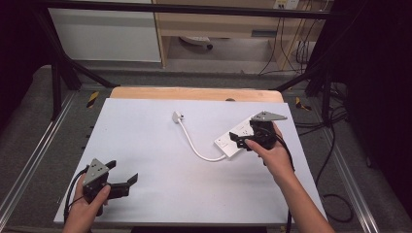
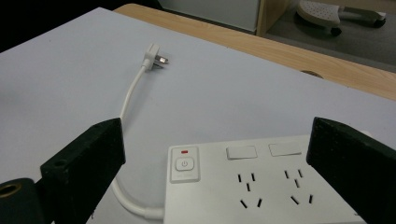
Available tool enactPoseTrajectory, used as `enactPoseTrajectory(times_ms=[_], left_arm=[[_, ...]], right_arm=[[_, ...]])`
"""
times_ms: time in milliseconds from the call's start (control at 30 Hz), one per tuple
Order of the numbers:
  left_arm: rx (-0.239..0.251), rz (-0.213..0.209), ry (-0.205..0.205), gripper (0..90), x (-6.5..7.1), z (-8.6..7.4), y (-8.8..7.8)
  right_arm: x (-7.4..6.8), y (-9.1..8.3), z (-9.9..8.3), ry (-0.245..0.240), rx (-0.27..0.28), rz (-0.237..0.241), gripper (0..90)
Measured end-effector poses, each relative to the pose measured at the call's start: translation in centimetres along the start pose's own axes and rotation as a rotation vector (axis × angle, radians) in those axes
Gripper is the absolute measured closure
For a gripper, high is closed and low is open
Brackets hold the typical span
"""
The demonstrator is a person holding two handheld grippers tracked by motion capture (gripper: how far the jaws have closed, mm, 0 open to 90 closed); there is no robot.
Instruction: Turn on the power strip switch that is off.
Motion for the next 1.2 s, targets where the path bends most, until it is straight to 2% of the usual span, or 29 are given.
enactPoseTrajectory(times_ms=[433, 600, 900, 933, 1200], left_arm=[[-0.007, -0.007, 0.001, 5.6, 0.1, -0.1, 0.1], [-0.007, -0.004, 0.002, 5.6, 0.0, -0.1, 0.0], [-0.009, -0.005, 0.001, 5.6, 0.0, -0.1, 0.1], [-0.009, -0.005, 0.002, 5.6, 0.0, -0.1, 0.0], [-0.009, -0.004, 0.002, 5.7, 0.0, -0.1, 0.0]], right_arm=[[0.3, 1.1, -0.2, 0.007, -0.02, 0.007, 14.0], [0.4, 1.5, -0.4, 0.028, -0.029, 0.03, 20.1], [0.9, 2.1, -0.8, 0.024, -0.049, 0.018, 31.3], [0.9, 2.2, -0.9, 0.029, -0.053, 0.02, 34.7], [1.2, 2.7, -1.3, 0.037, -0.073, 0.028, 40.3]])
Point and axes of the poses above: each handheld gripper's, and its own axes: y roughly forward along the jaws, z roughly out of its top, x roughly to its right, the point moved 3 cm from there along y, roughly forward along the jaws, and after that the axes turned 9 degrees about x, right-handed, at the moved point
